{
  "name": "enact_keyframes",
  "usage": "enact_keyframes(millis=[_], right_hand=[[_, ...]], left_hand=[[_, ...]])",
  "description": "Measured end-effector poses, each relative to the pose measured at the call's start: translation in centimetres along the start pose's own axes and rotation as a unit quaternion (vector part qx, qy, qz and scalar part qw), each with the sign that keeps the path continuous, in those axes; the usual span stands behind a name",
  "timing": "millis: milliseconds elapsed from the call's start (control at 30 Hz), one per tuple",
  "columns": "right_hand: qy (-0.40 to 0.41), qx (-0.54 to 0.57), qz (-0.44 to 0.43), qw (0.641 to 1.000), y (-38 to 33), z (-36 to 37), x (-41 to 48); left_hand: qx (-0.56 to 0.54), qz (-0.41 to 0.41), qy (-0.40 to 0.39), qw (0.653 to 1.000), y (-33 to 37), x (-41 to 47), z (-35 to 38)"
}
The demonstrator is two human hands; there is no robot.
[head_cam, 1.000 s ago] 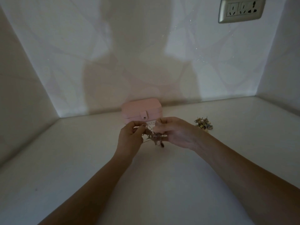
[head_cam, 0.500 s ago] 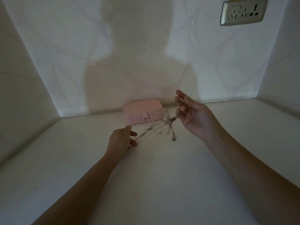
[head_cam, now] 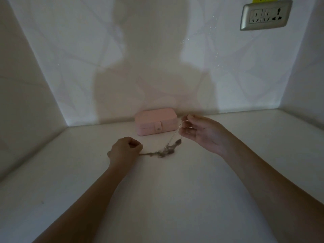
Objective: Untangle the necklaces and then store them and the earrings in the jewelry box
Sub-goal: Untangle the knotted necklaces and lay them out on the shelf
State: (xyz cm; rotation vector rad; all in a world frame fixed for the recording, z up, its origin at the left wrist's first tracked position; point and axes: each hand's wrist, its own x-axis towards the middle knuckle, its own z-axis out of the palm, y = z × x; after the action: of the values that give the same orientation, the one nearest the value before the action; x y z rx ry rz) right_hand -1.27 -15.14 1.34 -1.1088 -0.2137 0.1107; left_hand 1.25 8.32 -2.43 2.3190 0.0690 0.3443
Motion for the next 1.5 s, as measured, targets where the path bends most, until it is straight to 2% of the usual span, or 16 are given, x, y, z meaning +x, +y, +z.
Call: enact_keyframes(millis=[67, 133, 233, 300, 400, 500, 600, 833, 967, 1067, 1200, 1300, 1500], right_hand=[[-0.031, -0.010, 0.014, 0.999, 0.0, 0.7, -0.4], [-0.064, -0.040, 0.032, 0.997, 0.0, 1.2, -0.8], [-0.115, -0.073, 0.053, 0.989, -0.2, 1.7, -1.3], [-0.155, -0.086, 0.063, 0.982, -0.4, 2.1, -1.7], [-0.208, -0.077, 0.085, 0.971, -0.7, 2.4, -2.1], [-0.237, -0.062, 0.117, 0.963, -1.2, 2.4, -2.4], [-0.234, -0.088, 0.137, 0.959, -1.9, 1.8, -2.5], [-0.167, -0.187, 0.159, 0.955, -1.9, 0.9, -2.1], [-0.105, -0.226, 0.140, 0.958, -1.2, 0.6, -1.5], [-0.123, -0.272, 0.134, 0.945, -0.4, 0.7, -1.3], [-0.061, -0.327, 0.088, 0.939, 0.3, 1.0, -1.2], [-0.018, -0.331, 0.079, 0.940, 0.5, 1.0, -1.2], [-0.028, -0.297, 0.131, 0.945, 0.4, 1.2, -1.1]], left_hand=[[-0.018, 0.058, -0.027, 0.998, 0.6, -0.3, 0.4], [-0.123, 0.099, -0.107, 0.982, 2.0, -1.1, 0.8], [-0.265, 0.112, -0.261, 0.922, 4.4, -3.1, 1.3], [-0.295, 0.132, -0.341, 0.883, 4.9, -4.1, 1.9], [-0.317, 0.133, -0.400, 0.850, 5.5, -5.4, 2.1], [-0.324, 0.112, -0.427, 0.837, 5.6, -5.8, 2.0], [-0.317, 0.093, -0.417, 0.847, 5.6, -5.6, 1.7], [-0.290, 0.063, -0.376, 0.878, 4.8, -4.6, 1.3], [-0.311, 0.048, -0.366, 0.876, 4.4, -4.2, 1.3], [-0.358, 0.019, -0.352, 0.865, 4.3, -3.9, 1.3], [-0.357, 0.025, -0.293, 0.887, 4.4, -3.8, 1.5], [-0.364, 0.043, -0.248, 0.897, 4.4, -3.9, 1.6], [-0.377, 0.038, -0.220, 0.899, 4.5, -3.7, 1.7]])
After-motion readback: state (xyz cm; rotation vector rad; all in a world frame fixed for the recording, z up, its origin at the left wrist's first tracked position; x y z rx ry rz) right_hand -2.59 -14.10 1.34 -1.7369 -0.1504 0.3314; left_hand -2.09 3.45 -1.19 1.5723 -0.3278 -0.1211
